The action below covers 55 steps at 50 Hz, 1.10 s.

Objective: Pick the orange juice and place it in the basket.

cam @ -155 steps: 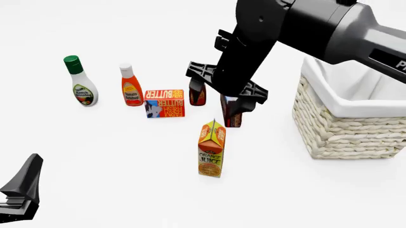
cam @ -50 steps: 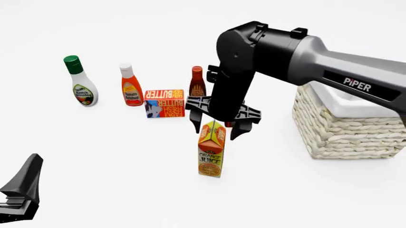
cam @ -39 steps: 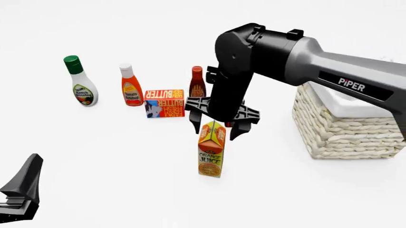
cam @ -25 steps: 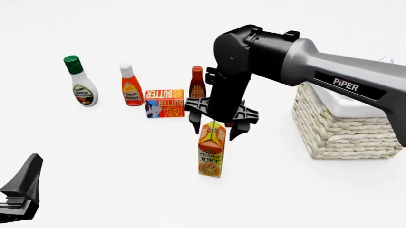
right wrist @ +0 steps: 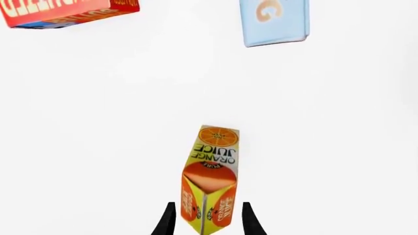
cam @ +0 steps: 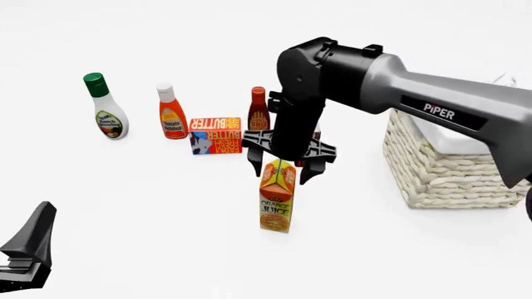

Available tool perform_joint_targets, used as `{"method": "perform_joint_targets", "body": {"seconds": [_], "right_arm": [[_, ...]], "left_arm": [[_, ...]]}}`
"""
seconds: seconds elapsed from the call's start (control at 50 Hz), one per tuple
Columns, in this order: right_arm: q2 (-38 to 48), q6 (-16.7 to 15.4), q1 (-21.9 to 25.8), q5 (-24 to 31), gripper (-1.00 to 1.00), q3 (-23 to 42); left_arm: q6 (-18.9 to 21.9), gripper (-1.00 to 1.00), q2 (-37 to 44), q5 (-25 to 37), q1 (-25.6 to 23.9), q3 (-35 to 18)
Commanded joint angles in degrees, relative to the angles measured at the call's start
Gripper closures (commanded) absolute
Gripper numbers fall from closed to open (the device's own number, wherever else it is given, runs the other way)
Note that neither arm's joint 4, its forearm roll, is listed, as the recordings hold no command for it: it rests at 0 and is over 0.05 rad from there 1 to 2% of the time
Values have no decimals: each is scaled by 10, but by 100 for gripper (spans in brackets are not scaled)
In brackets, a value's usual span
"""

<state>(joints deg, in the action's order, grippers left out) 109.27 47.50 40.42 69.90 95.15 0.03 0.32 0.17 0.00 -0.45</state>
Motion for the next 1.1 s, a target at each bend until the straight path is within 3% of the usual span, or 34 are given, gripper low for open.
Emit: {"method": "perform_joint_targets", "body": {"seconds": [0.02, 0.44, 1.1], "right_arm": [[11, -8, -6, 0, -100, 4], [22, 2, 5, 0, -100, 13], [47, -9, -5, -7, -100, 15]], "left_arm": [[0, -100, 0, 0, 0, 0], [0, -100, 0, 0, 0, 0], [0, -100, 0, 0, 0, 0]]}}
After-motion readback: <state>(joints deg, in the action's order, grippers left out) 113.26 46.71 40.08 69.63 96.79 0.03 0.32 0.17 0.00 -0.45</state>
